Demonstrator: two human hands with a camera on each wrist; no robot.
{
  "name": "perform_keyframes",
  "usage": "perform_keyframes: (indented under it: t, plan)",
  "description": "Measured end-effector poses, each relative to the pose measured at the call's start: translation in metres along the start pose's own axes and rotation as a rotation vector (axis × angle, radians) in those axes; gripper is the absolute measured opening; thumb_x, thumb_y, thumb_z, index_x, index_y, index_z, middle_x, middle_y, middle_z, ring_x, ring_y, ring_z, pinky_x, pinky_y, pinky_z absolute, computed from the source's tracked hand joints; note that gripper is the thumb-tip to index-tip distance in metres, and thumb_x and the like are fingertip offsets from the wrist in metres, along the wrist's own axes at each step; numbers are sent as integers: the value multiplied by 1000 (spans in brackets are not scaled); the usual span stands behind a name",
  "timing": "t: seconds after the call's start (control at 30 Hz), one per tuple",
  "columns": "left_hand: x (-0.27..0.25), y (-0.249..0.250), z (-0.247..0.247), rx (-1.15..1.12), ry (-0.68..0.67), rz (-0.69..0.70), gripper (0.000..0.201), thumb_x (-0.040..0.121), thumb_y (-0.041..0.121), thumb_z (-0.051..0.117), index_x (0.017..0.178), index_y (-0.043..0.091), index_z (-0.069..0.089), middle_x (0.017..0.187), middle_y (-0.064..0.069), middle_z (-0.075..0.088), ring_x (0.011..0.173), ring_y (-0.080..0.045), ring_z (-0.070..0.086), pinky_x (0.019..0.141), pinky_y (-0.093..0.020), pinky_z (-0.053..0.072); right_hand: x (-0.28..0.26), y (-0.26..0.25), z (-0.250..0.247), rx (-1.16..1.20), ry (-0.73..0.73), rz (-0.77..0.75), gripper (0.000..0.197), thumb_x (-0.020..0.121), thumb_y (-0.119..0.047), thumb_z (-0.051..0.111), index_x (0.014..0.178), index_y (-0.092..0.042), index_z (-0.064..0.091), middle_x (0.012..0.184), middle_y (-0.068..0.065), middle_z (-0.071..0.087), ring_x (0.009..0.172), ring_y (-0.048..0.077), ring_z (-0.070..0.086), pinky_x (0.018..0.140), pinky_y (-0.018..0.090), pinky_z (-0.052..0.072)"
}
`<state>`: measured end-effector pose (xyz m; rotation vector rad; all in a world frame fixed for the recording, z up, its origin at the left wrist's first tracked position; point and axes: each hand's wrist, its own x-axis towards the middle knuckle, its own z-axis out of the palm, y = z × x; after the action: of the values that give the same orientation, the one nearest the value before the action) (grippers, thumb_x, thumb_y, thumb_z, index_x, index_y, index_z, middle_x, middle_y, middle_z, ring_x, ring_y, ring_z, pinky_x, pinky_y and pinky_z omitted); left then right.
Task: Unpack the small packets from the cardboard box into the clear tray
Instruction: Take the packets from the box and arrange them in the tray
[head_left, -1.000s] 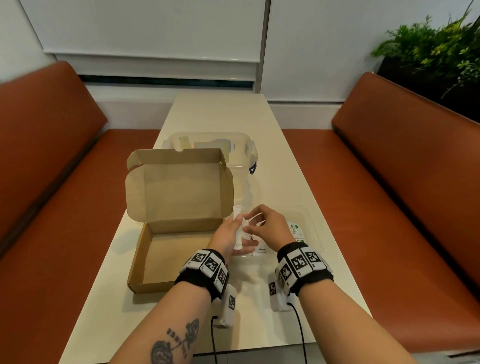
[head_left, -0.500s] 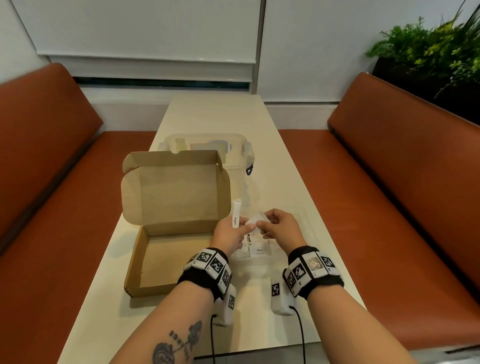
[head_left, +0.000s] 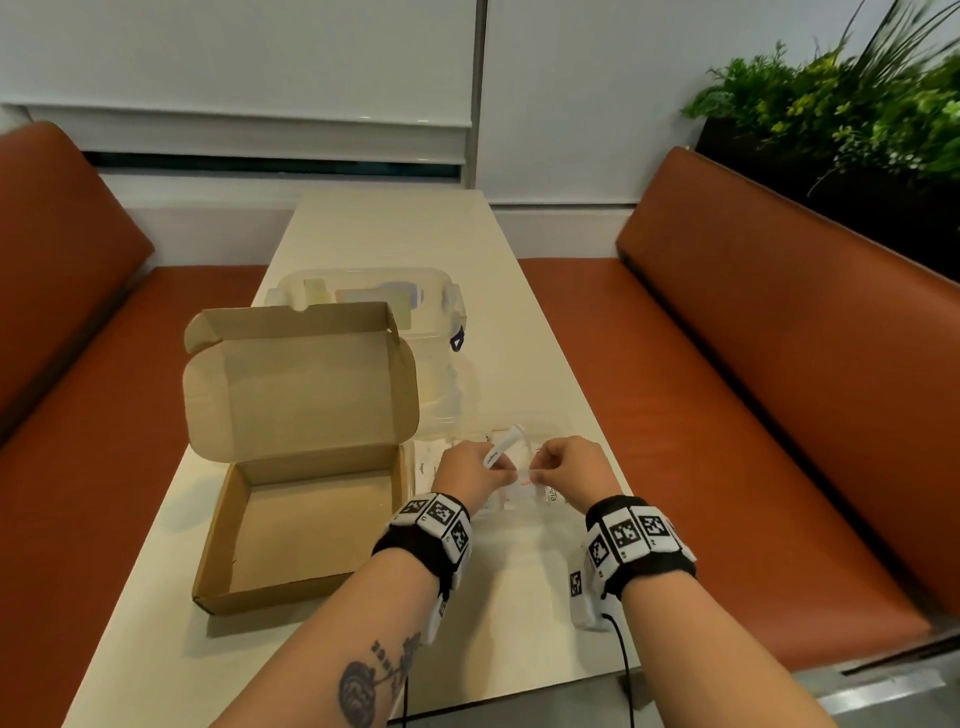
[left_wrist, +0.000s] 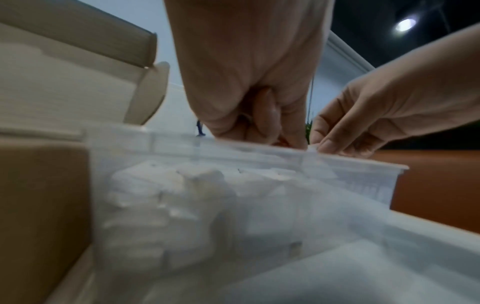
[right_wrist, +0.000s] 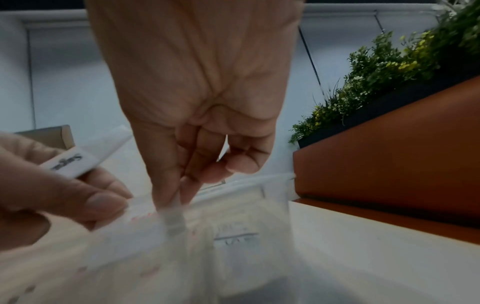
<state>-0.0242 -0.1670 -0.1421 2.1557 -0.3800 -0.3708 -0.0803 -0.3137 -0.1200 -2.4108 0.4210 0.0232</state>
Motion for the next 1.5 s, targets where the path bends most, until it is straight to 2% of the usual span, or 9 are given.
perform_keyframes:
  t: [0.07, 0.2, 0.33, 0.47, 0.8, 0.97, 1.2, 1.37, 1.5]
  plan:
    - [3, 1, 4, 82, 0, 7, 1, 78, 17, 73, 77, 17, 73, 81, 1, 70, 73, -10, 58, 66, -20, 44, -1, 3, 3, -42, -8, 13, 17, 77, -12, 72, 66, -21, 62, 73, -7, 64, 74, 11, 59, 70, 23, 47]
    - [6, 1, 12, 85, 48, -10, 10, 82, 24, 70, 77, 15, 67, 75, 2, 63, 73, -15, 57, 70, -30, 50, -1, 4, 9, -84, -36, 6, 26, 75, -20, 76, 62, -25, 54, 69, -8, 60, 68, 11, 56, 66, 23, 45]
    - [7, -3, 8, -60, 152, -57, 32, 93, 39, 53, 91, 9, 64, 83, -2, 66, 77, -20, 56, 64, -28, 38, 3, 3, 13, -197, -14, -26, 17, 73, -28, 78, 69, -21, 64, 77, -5, 58, 77, 14, 56, 66, 22, 42]
    - [5, -11, -2, -225, 167, -94, 40, 97, 44, 43, 94, 11, 64, 81, 3, 68, 66, -16, 52, 71, -34, 44, 7, 3, 17, -276, 0, -30, 18, 72, -30, 79, 75, -16, 68, 86, 0, 57, 88, 19, 53, 73, 29, 46]
    - [7, -30, -13, -341, 204, -132, 37, 97, 43, 46, 74, 19, 62, 72, 2, 67, 56, -12, 48, 63, -30, 38, 7, 6, 25, -16, 81, 79, 29, 67, -26, 83, 54, -21, 58, 81, 0, 61, 91, 20, 52, 79, 35, 49]
    - [6, -33, -14, -387, 196, -130, 38, 97, 43, 46, 71, 19, 61, 73, -1, 67, 53, -12, 45, 56, -29, 35, 4, 4, 28, -150, 57, 67, 19, 70, -28, 80, 62, -22, 64, 83, 1, 65, 88, 18, 57, 79, 32, 51]
    - [7, -36, -14, -394, 195, -121, 38, 96, 43, 47, 71, 19, 61, 74, -2, 67, 51, -12, 44, 53, -29, 34, 3, -6, 24, -377, 6, -10, 32, 73, -15, 70, 59, -23, 42, 68, -5, 56, 73, 19, 55, 69, 28, 44]
    - [9, -42, -13, -397, 193, -144, 39, 95, 48, 46, 70, 22, 62, 71, 2, 68, 53, -13, 46, 63, -31, 36, 1, -8, 20, -398, -52, -4, 12, 73, -22, 75, 72, -19, 63, 81, -2, 69, 81, 18, 63, 78, 30, 51]
    - [9, -45, -12, -394, 201, -151, 40, 94, 49, 46, 69, 23, 62, 69, 4, 68, 53, -12, 46, 65, -31, 37, 3, -10, 13, -382, -60, -4, 15, 74, -12, 69, 71, -20, 57, 82, -2, 66, 82, 18, 61, 74, 30, 50]
